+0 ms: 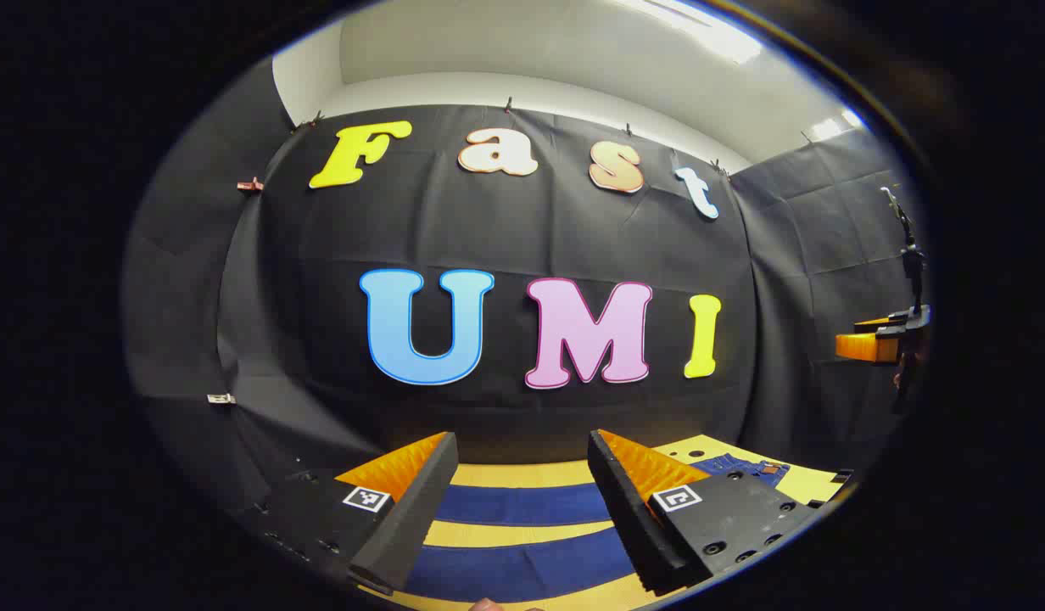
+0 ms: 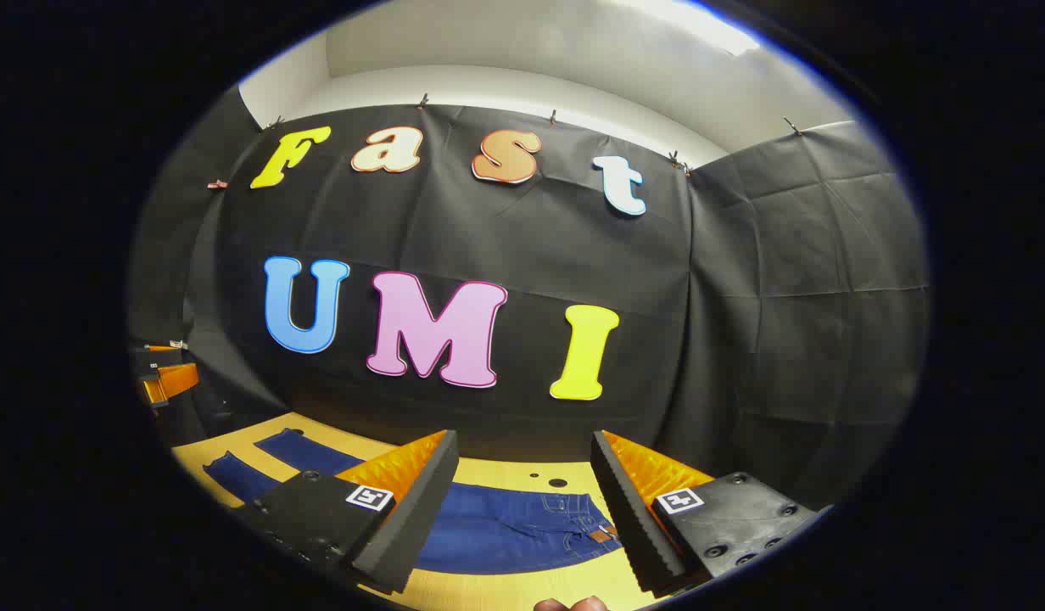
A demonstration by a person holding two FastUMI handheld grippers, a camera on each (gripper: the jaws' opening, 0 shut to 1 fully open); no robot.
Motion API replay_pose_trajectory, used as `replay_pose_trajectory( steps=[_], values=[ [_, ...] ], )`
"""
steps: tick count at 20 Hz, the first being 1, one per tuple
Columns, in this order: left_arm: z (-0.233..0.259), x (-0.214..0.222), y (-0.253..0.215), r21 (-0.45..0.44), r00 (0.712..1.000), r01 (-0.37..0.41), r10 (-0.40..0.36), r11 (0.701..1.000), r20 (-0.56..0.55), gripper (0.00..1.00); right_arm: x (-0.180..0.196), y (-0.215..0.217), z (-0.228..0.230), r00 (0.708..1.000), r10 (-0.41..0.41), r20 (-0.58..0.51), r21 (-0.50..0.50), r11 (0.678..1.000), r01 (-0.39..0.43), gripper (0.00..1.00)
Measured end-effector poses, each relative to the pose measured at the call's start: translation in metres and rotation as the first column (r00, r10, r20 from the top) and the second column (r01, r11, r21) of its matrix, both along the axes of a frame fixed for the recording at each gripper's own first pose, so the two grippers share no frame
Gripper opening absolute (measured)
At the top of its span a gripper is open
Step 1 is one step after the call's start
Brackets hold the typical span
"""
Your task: Grasp the waist and the cuffs of the jeans and fold them to make the two legs overlap; first hold the waist and fold one-third of the jeans toward the cuffs, then hold the cuffs and fold the remaining one-third in the same direction to finish folding.
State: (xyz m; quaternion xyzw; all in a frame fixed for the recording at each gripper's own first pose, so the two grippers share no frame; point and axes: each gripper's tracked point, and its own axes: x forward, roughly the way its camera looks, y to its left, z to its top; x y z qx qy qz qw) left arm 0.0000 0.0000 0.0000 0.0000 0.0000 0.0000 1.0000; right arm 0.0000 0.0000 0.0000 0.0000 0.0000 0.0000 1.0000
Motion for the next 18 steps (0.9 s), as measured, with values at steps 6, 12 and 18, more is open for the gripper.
replay_pose_trajectory(
  steps=[6, 12, 18],
  values=[
    [-0.016, 0.005, 0.024, -0.032, 0.998, -0.040, 0.039, 0.999, -0.040, 0.96, 0.006, -0.001, -0.004, 1.000, -0.015, -0.021, -0.027, 1.000, 0.015, 0.95],
    [-0.012, 0.005, 0.031, -0.005, 0.999, -0.036, 0.036, 0.999, -0.028, 0.96, 0.016, -0.001, -0.006, 0.999, -0.012, -0.035, -0.019, 1.000, 0.012, 0.95],
    [-0.031, 0.001, 0.044, 0.080, 0.997, 0.017, -0.011, 0.997, -0.080, 0.96, 0.028, 0.008, -0.012, 0.999, 0.036, -0.041, -0.097, 0.994, -0.040, 0.94]
  ],
)
